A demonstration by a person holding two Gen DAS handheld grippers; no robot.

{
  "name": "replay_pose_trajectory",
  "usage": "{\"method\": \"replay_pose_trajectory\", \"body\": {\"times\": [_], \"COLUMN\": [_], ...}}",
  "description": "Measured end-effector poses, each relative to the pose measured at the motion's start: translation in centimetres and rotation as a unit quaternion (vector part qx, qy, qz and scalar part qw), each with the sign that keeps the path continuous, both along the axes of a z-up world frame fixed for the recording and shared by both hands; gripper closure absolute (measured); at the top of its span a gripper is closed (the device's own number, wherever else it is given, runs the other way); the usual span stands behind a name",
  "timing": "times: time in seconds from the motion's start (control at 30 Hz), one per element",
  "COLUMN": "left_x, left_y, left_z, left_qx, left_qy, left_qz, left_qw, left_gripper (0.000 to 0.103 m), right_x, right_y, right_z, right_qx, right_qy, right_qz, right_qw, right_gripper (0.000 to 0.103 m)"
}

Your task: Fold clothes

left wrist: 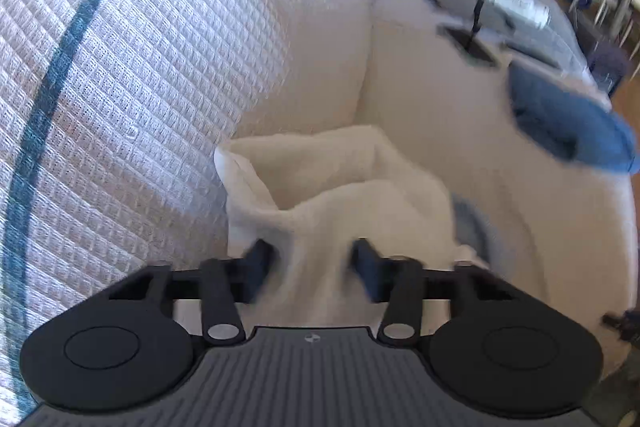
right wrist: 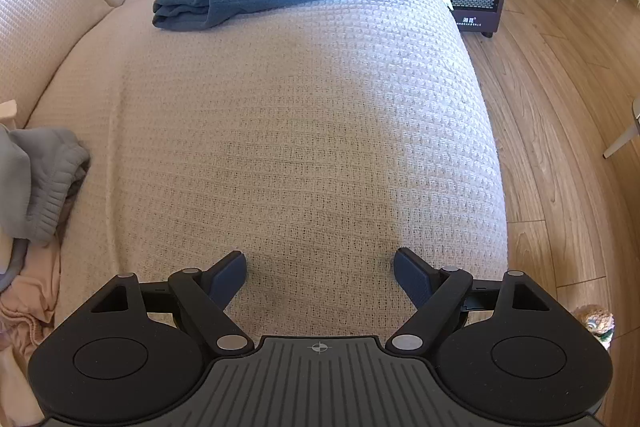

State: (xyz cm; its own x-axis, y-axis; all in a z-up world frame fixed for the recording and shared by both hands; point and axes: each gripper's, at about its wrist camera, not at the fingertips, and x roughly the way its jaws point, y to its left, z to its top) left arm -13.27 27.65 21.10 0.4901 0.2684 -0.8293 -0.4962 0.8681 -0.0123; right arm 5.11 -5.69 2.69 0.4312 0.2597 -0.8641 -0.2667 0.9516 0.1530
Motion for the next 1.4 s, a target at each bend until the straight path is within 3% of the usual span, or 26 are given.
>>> {"method": "replay_pose_trajectory", "body": {"times": [0.07,0.2,0.27,0.33,0.47,0.63,0.67,0.7,0.73,0.8,0.87,0.9,0.93,1.13,1.23,1.33,1.4], "left_x": [-0.3,-0.2,0.6,2.2,5.2,6.3,6.7,7.1,7.6,8.7,9.3,9.1,8.8,9.1,7.3,4.9,3.7], "left_y": [-0.6,-5.1,-8.0,-11.9,-21.1,-32.7,-34.6,-36.2,-37.3,-38.0,-37.3,-36.6,-35.7,-27.1,-23.7,-21.4,-21.8], "left_z": [0.7,3.8,5.1,5.6,4.7,3.8,3.4,2.9,2.4,1.1,0.3,0.1,0.0,-2.0,-3.2,-5.0,-6.6], "left_qx": [0.002,0.03,0.02,0.009,-0.027,-0.093,-0.094,-0.087,-0.075,-0.055,-0.038,-0.036,-0.029,-0.012,-0.021,-0.056,-0.094], "left_qy": [-0.022,-0.08,-0.101,-0.103,-0.083,-0.077,-0.076,-0.073,-0.066,-0.053,-0.044,-0.043,-0.041,0.008,0.051,0.078,0.085], "left_qz": [-0.012,-0.097,-0.158,-0.232,-0.381,-0.539,-0.557,-0.564,-0.564,-0.553,-0.545,-0.54,-0.533,-0.456,-0.425,-0.407,-0.413], "left_qw": [0.9997,0.9915,0.9821,0.9673,0.9203,0.8336,0.8217,0.818,0.8195,0.8299,0.8364,0.8397,0.8449,0.8898,0.9037,0.9085,0.9019], "left_gripper": [0.084,0.086,0.086,0.087,0.087,0.086,0.086,0.083,0.073,0.07,0.058,0.043,0.036,0.029,0.025,0.023,0.023], "right_x": [0.0,-0.2,-0.5,-1.0,-2.8,-5.9,-6.5,-7.1,-7.5,-8.3,-8.7,-8.8,-8.7,-7.7,-7.4,-6.2,-5.1], "right_y": [-0.1,-0.5,-0.8,-1.3,-2.8,-7.1,-8.0,-8.9,-9.6,-10.8,-11.7,-12.0,-12.1,-10.4,-8.0,-5.2,-3.1], "right_z": [0.1,1.3,2.4,3.7,6.0,8.4,8.7,9.0,9.2,9.4,9.3,9.3,9.1,9.5,10.2,10.4,10.1], "right_qx": [0.002,0.005,0.008,0.017,0.017,0.002,-0.008,-0.02,-0.032,-0.05,-0.057,-0.058,-0.058,-0.06,-0.062,-0.067,-0.073], "right_qy": [-0.002,-0.026,-0.048,-0.066,-0.096,-0.12,-0.125,-0.13,-0.132,-0.131,-0.126,-0.124,-0.122,-0.132,-0.146,-0.158,-0.161], "right_qz": [-0.002,-0.008,-0.009,-0.008,-0.008,-0.051,-0.062,-0.073,-0.082,-0.097,-0.11,-0.112,-0.112,-0.057,0.003,0.076,0.116], "right_qw": [1.0,1.0,0.999,0.998,0.995,0.991,0.99,0.989,0.987,0.985,0.984,0.984,0.985,0.988,0.987,0.982,0.977], "right_gripper": [0.019,0.019,0.019,0.019,0.019,0.019,0.019,0.019,0.019,0.019,0.019,0.019,0.019,0.019,0.019,0.019,0.019]}}
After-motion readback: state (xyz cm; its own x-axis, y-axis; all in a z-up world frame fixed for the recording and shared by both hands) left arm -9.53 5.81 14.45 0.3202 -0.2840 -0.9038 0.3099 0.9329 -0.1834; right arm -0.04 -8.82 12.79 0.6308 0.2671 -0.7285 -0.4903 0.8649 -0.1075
